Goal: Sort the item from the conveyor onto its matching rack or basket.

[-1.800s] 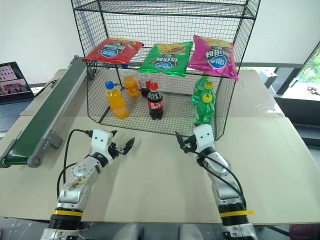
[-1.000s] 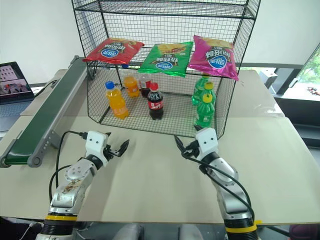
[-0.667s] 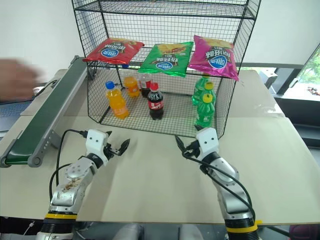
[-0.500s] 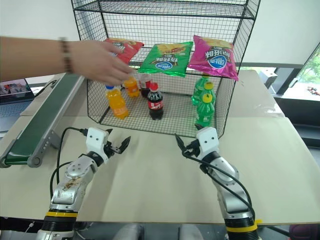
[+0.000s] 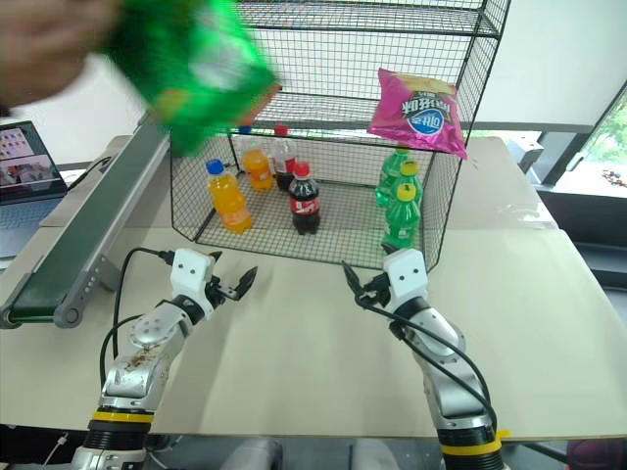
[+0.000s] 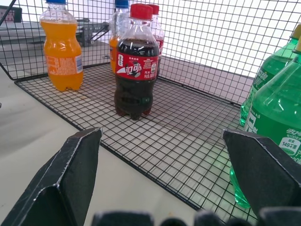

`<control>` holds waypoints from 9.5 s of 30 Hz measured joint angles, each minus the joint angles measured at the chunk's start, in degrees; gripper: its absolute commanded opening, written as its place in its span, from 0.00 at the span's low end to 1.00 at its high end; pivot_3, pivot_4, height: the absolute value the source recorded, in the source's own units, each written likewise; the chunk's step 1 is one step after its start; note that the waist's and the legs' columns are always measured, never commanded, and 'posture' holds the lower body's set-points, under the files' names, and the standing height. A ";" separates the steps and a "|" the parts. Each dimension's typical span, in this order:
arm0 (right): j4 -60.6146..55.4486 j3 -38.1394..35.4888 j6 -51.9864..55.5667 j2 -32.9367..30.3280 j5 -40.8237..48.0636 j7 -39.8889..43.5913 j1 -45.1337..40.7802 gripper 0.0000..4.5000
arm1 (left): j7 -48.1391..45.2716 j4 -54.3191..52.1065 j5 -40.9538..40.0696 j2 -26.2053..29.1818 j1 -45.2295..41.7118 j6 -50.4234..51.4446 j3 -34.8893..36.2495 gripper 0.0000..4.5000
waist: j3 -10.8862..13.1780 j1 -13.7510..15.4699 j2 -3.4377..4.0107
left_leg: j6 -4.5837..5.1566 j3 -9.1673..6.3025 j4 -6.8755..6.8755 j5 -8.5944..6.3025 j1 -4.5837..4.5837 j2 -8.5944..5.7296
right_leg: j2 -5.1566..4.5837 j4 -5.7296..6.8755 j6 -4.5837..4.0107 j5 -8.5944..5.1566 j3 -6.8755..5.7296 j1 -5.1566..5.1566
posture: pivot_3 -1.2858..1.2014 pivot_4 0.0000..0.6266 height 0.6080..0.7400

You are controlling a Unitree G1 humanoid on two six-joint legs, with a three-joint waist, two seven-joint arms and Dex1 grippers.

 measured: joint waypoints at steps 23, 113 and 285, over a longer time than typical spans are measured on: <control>0.03 0.15 0.03 -0.35 0.25 0.70 -0.73 1.00 | 0.25 -1.28 -0.47 -0.51 2.23 0.09 0.26 0.99 | 0.00 0.01 0.00 | 0.00 0.00 0.00 0.00 0.00 0.00 | 0.00 0.00 0.00 0.00 0.00 0.00 | 0.52 0.24 0.98; 2.10 9.27 6.69 -4.13 27.22 42.41 -26.10 1.00 | 13.16 11.73 -91.12 17.61 29.58 31.27 57.01 0.01 | -0.07 -0.21 -0.27 | 0.13 -0.02 -0.24 -0.14 0.07 0.14 | -0.02 -0.12 -0.27 -0.17 -0.10 -0.27 | 0.52 0.24 0.98; -29.26 -1.18 20.37 -1.61 -0.31 -11.02 -10.04 1.00 | 49.64 17.74 -56.25 -24.63 -49.65 15.94 18.10 0.01 | 0.21 0.43 -0.42 | -0.28 -0.19 -0.18 0.18 -0.14 -0.36 | -0.16 -0.28 0.68 -0.35 0.09 0.03 | 0.52 0.24 0.98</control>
